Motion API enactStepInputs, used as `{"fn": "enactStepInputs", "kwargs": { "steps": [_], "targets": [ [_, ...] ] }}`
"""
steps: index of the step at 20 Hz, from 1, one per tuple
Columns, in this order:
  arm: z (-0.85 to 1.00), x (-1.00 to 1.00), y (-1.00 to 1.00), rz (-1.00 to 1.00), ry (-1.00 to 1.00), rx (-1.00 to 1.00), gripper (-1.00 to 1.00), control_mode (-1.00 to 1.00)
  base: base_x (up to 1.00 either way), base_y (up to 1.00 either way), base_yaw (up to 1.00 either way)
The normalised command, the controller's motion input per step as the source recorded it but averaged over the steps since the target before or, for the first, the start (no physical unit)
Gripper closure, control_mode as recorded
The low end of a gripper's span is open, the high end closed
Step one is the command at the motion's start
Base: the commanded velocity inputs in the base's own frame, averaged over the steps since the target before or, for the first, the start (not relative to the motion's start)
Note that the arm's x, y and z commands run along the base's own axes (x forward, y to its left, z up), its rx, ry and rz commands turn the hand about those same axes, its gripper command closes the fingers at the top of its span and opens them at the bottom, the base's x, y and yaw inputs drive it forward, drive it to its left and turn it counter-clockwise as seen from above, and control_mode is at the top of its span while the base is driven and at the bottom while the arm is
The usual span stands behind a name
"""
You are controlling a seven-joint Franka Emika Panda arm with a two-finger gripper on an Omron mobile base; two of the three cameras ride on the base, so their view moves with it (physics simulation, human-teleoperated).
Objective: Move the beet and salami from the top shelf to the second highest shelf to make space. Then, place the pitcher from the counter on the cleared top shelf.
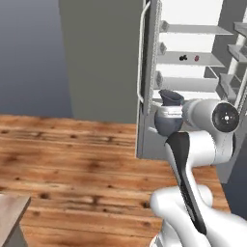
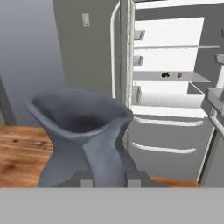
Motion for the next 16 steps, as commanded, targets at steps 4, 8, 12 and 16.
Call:
{"fn": "enactStepInputs", "kwargs": {
  "steps": [4, 8, 12, 16],
  "targets": [
    [0.00, 0.00, 0.00, 0.00, 0.00, 0.00, 1.00, 1.00, 0.50, -0.55, -0.59],
    [0.00, 0.00, 0.00, 0.00, 0.00, 0.00, 1.00, 1.00, 0.62, -0.46, -0.56],
    [0.00, 0.00, 0.00, 0.00, 0.00, 0.00, 1.00, 1.00, 0.65, -0.51, -0.47],
    [0.00, 0.00, 0.00, 0.00, 0.00, 0.00, 1.00, 1.00, 0.69, -0.20, -0.33]
  ]
}}
